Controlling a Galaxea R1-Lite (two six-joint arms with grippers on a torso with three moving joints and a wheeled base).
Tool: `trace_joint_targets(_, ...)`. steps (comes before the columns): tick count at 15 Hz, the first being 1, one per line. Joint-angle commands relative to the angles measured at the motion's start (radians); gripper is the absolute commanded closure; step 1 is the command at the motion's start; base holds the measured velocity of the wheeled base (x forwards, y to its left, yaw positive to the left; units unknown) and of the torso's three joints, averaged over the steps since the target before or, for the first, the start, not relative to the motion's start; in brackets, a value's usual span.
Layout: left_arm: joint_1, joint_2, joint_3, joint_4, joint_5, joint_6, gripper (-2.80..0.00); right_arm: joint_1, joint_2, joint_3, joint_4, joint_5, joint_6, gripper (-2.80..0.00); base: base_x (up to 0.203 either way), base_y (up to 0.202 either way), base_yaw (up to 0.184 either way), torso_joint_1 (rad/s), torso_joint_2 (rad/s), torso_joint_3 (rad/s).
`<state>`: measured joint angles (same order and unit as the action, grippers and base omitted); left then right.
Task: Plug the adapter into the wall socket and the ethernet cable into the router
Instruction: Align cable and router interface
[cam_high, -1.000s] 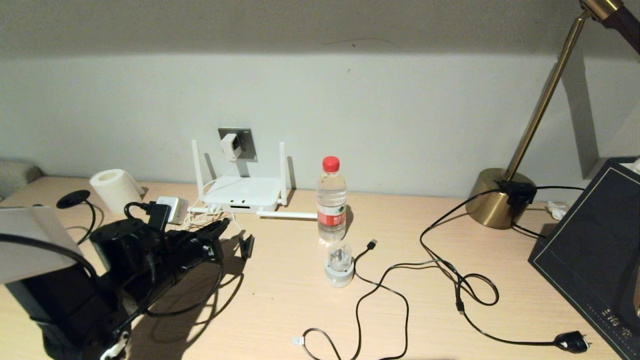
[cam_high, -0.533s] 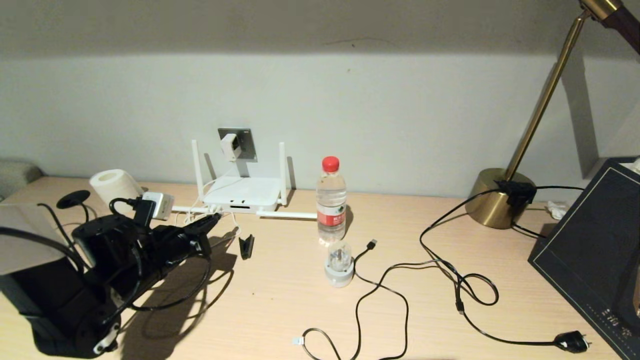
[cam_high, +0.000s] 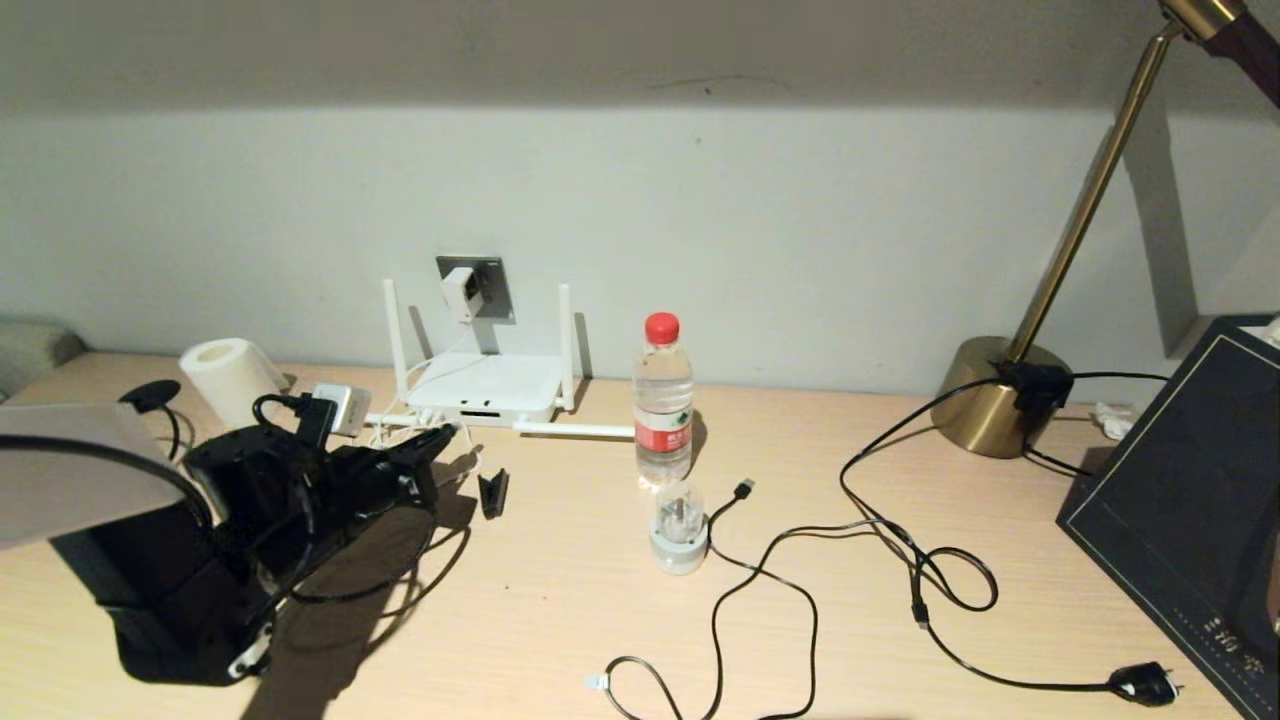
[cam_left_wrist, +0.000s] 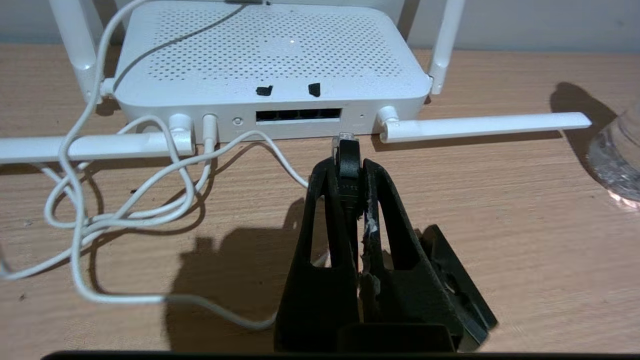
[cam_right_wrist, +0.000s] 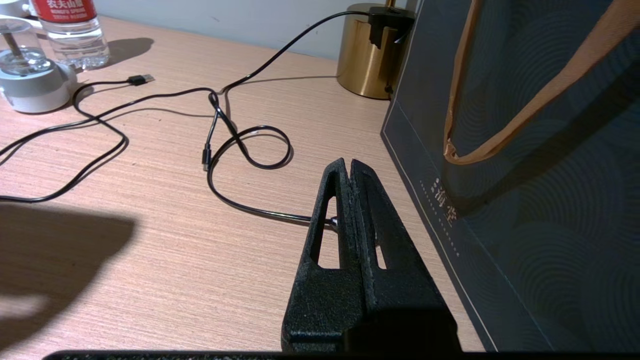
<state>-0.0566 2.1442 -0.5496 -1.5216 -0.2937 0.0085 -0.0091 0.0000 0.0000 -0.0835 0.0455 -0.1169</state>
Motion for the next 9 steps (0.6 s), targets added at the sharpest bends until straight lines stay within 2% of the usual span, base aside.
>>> trace_joint_targets(1,0.0,0.05,-0.035,-0.008,-0.002,0.001,0.0,0.0,0.002,0.035,-0.001,0.0,-0.001,0.0,0.0,0.0,0.0,0.0,0.0,0.0)
trace_joint_targets(9,0.003,0.126,-0.099,-0.008,-0.013,0.001,0.0,0.0,0.002,0.035,-0.001,0.0,-0.001,0.0,0.0,0.0,0.0,0.0,0.0,0.0)
